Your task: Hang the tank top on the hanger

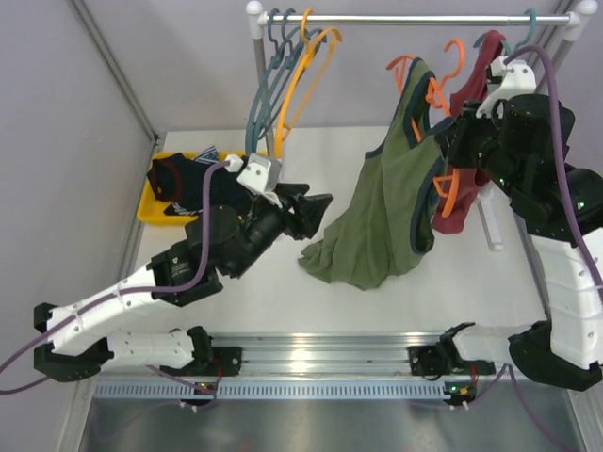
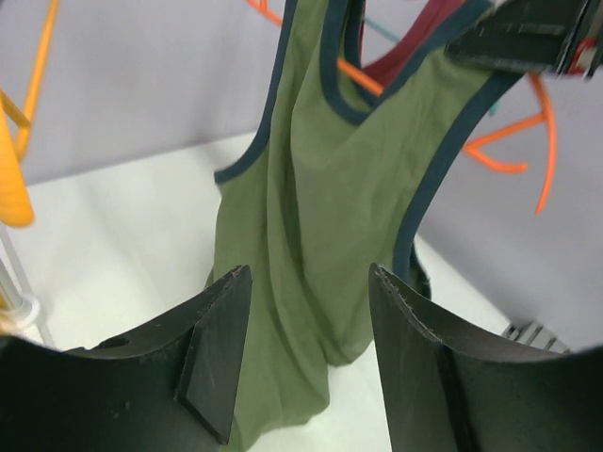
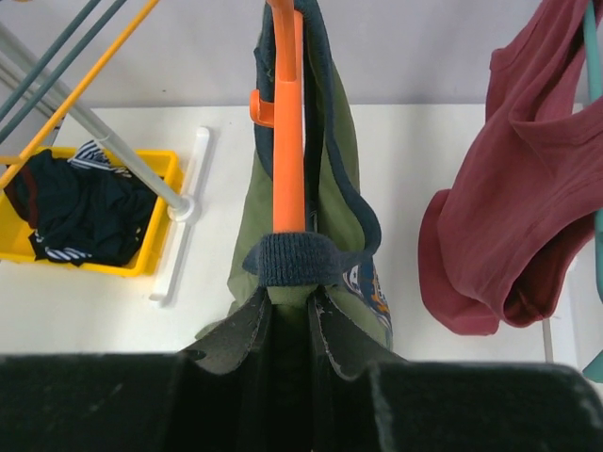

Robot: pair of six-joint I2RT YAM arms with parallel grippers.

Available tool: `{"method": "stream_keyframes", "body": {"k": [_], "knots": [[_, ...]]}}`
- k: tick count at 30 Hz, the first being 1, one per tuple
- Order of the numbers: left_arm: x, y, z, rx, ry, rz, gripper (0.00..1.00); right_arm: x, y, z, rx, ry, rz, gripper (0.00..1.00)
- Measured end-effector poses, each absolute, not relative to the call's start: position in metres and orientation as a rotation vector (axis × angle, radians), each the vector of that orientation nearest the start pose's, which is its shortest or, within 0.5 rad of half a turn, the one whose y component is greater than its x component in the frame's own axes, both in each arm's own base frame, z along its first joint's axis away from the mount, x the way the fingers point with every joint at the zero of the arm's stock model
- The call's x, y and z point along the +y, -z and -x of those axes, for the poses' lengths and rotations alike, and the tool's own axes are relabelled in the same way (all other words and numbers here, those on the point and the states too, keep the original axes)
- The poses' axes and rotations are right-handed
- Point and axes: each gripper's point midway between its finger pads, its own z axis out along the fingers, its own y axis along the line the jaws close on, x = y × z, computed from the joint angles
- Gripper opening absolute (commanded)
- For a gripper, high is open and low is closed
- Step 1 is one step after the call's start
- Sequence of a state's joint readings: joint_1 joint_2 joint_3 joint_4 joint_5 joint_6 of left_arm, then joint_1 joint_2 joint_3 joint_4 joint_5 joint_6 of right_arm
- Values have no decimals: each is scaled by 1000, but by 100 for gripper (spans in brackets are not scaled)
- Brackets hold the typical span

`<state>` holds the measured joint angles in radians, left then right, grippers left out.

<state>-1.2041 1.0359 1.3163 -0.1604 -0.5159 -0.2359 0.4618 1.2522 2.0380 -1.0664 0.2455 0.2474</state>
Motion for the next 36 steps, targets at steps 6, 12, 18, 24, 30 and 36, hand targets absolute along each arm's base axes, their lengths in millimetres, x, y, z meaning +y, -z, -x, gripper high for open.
{"method": "stream_keyframes", "body": {"k": [6,12,18,24,30,36], "knots": [[-297,-412,-194,1575,771,-331,58,82,-471,-290,1861,-254,-23,0],[-308,-364,-190,1669,786,-364,57,62,-468,-323,1866,-256,-78,0],[-312,-325,-187,1749,775,-384,57,37,-480,-350,1824,-253,-135,0],[-315,-305,-189,1789,762,-389,57,25,-505,-363,1742,-261,-140,0],[-321,-292,-194,1822,745,-410,57,21,-504,-379,1733,-265,-148,0],[-319,-284,-202,1841,736,-404,57,20,-492,-403,1753,-267,-152,0]]}}
